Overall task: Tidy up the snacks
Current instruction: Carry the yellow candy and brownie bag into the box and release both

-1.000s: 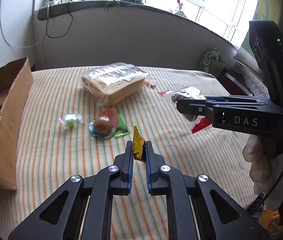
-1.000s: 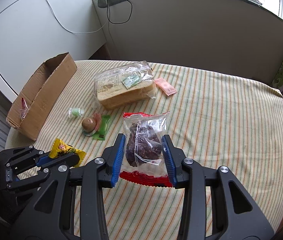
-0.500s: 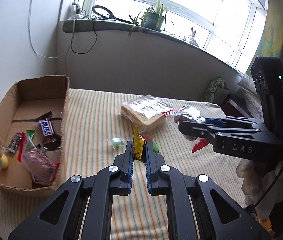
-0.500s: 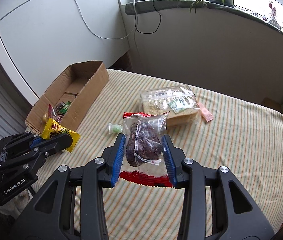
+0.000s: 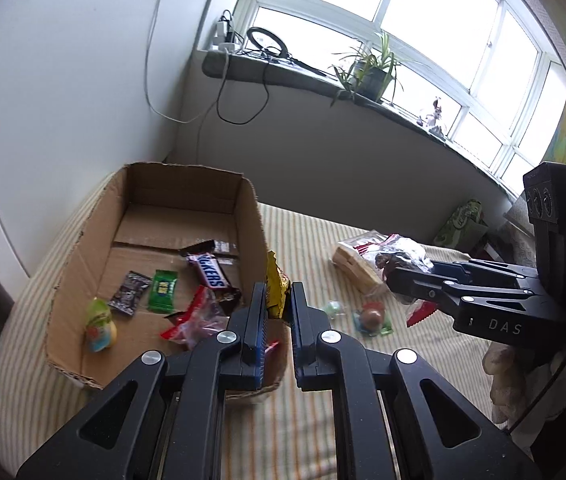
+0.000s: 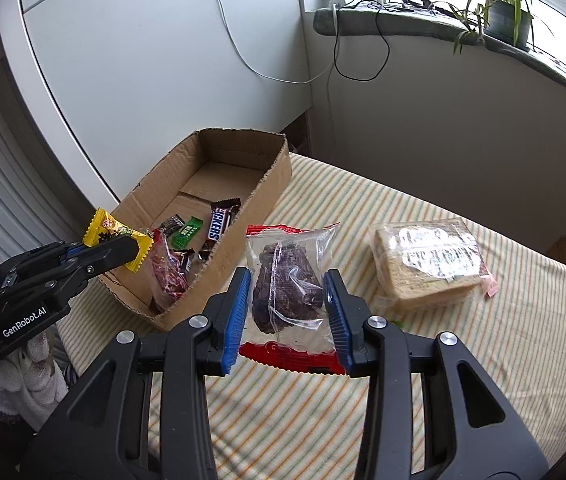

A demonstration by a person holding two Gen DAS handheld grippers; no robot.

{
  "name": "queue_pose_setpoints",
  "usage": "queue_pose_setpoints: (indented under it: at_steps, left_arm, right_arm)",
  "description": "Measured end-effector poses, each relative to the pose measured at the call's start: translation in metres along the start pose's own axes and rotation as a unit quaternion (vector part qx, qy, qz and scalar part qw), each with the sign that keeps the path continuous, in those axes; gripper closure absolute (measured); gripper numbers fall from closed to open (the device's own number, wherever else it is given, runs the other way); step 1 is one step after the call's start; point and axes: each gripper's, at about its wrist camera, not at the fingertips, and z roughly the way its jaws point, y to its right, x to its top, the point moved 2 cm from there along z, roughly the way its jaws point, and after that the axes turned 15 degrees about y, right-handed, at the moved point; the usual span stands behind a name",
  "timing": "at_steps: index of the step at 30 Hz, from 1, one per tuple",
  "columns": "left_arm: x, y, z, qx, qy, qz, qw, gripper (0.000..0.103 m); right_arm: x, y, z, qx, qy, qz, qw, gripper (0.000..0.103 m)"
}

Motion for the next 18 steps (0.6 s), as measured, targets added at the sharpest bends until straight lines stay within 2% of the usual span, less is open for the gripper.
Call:
queue_pose_setpoints:
  at_steps: [9,18]
  left_arm:
    - [0.013,-0.039,-0.001,0.039,0.01,0.0,0.9992,0.094]
    - [0.027,-0.07,0.015,0.066,0.008,0.004,0.9978,0.094]
  right_arm:
    - [0.02,-0.03,0.033,0.013,-0.003,-0.022,1.0,0.064]
    - [0.034,-0.055,0.07,0.028,-0.013,-0.041,0.999,0.064]
